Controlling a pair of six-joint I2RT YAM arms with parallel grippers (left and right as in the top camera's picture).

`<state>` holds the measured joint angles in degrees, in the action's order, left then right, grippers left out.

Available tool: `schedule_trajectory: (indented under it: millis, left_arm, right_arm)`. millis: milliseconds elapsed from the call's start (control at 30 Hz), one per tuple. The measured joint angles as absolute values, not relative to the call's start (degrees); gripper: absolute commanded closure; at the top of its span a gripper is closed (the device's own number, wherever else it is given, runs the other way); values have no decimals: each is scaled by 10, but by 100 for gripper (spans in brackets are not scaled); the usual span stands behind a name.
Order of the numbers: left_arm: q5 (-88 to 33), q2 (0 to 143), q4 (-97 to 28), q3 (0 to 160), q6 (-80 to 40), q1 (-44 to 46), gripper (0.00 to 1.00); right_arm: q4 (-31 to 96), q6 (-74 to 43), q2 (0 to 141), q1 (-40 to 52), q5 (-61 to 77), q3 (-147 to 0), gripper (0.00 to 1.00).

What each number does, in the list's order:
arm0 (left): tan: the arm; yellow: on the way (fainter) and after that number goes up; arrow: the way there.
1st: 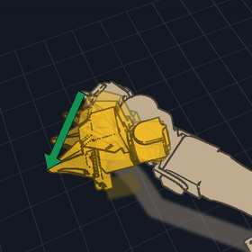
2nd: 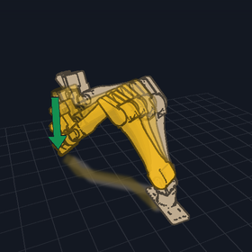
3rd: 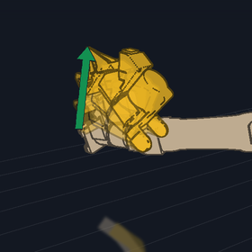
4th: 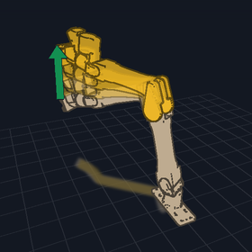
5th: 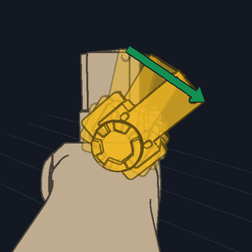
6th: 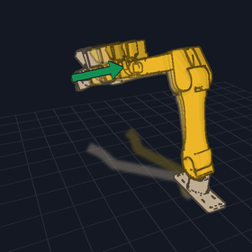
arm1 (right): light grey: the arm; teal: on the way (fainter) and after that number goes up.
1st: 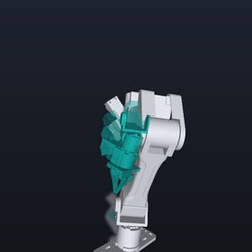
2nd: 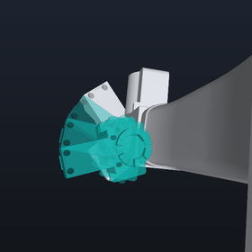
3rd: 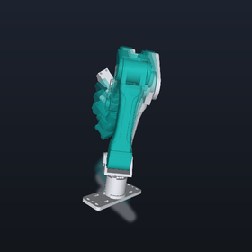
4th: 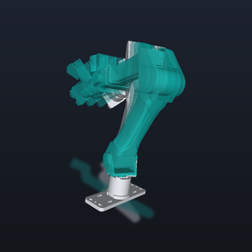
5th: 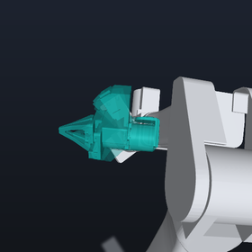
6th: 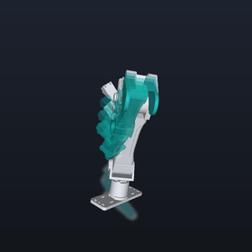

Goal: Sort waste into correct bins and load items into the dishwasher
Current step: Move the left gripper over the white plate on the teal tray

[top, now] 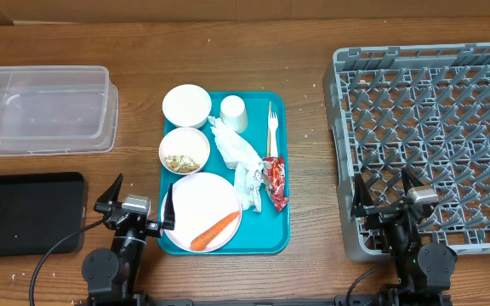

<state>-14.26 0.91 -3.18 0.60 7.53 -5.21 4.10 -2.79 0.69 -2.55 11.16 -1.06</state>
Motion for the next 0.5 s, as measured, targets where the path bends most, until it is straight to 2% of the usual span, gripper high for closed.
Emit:
schedule_trajectory:
  millis: [500]
  left_arm:
    - [-138, 9, -32, 6, 75, -52, 0]
  right_arm:
    - [41, -28, 7, -25, 112, -11, 0]
